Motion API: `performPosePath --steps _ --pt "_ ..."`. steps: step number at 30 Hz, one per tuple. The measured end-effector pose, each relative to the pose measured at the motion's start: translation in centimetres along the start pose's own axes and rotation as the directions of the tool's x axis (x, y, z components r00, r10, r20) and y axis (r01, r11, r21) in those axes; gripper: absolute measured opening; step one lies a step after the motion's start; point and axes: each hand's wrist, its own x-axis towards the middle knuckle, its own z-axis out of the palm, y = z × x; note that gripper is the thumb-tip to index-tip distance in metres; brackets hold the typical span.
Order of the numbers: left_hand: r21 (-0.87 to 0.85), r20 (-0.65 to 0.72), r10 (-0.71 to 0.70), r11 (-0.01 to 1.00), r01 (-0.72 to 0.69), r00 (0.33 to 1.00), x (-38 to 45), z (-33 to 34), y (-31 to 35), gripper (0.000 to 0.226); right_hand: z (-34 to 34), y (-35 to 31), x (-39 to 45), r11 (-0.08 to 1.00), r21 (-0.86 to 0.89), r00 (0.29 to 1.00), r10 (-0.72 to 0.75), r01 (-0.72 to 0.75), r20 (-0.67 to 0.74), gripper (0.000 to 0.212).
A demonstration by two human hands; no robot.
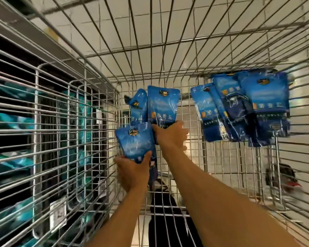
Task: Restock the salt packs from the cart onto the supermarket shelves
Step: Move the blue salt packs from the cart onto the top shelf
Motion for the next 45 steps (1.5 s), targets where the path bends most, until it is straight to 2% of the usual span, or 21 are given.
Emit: performPosePath --steps 3,5,7,9,11,16,21,23,26,29,33,37,39,42,45 --pt "-0.161 0.058 0.06 0.986 -0.05 0.997 0.0 0.4 -0.3 0.066 -0.1 -0.3 0.8 0.999 0.047 0.996 0.024 -0.028 0.088 0.086" --pt "-0.226 0.098 0.091 0.972 -0.067 0.991 0.1 0.4 -0.4 0.065 -0.3 -0.4 1.2 0.997 0.072 0.984 0.01 -0.023 0.177 0.071" --pt "-0.247 0.121 0.117 0.965 -0.085 0.986 0.4 0.3 -0.6 0.064 -0.3 -0.6 1.1 0.999 0.004 0.987 -0.051 0.051 0.15 0.064" --pt "-0.241 0.131 0.119 0.967 -0.085 0.984 0.7 0.0 -0.8 0.063 -0.2 -0.8 0.5 0.997 -0.034 0.996 -0.074 0.075 0.048 0.085" --pt "-0.225 0.141 0.103 0.972 -0.069 0.985 1.0 -0.1 -0.9 0.061 -0.2 -1.0 0.3 0.998 -0.035 0.999 -0.049 0.049 0.006 0.1" --pt "-0.232 0.139 0.087 0.971 -0.053 0.986 1.1 0.0 -1.2 0.056 -0.6 -0.8 1.1 0.997 -0.059 0.995 -0.049 0.054 0.092 0.092" --pt "-0.234 0.14 0.094 0.971 -0.06 0.986 1.2 0.0 -1.3 0.057 0.4 -1.0 0.4 0.999 -0.049 0.999 0.018 -0.016 0.042 0.119" --pt "-0.228 0.136 0.11 0.971 -0.077 0.985 1.2 -0.1 -1.3 0.059 0.8 -1.3 0.2 0.998 -0.054 0.999 0.032 -0.031 0.016 0.122" --pt "-0.233 0.143 0.124 0.968 -0.089 0.982 1.4 -0.1 -1.3 0.062 1.1 -1.5 0.1 0.997 -0.063 0.999 0.052 -0.053 -0.017 0.112" --pt "-0.266 0.163 0.099 0.963 -0.053 0.982 1.4 -0.2 -1.6 0.058 0.7 -0.8 0.3 0.986 -0.164 0.999 -0.015 0.007 -0.048 0.094" --pt "-0.323 0.207 0.069 0.946 0.002 0.976 1.7 -0.2 -1.9 0.048 -0.1 0.5 0.6 0.967 -0.241 0.996 -0.09 0.081 -0.025 0.091" --pt "-0.325 0.201 0.055 0.945 0.014 0.978 1.6 -0.5 -1.7 0.041 -0.4 1.7 0.0 0.957 -0.194 0.973 -0.227 0.217 -0.033 0.054" --pt "-0.332 0.205 0.043 0.943 0.028 0.978 1.4 -0.7 -1.7 0.039 -0.5 1.9 -0.5 0.934 -0.214 0.956 -0.293 0.285 -0.005 0.044" --pt "-0.329 0.214 0.047 0.944 0.026 0.976 1.1 -1.0 -1.5 0.041 -1.1 1.9 -0.8 0.883 -0.302 0.925 -0.379 0.359 -0.009 0.043" --pt "-0.333 0.207 0.036 0.942 0.035 0.978 1.0 -1.3 -1.1 0.042 -2.3 2.2 -0.1 0.899 -0.285 0.939 -0.345 0.333 0.011 0.052"
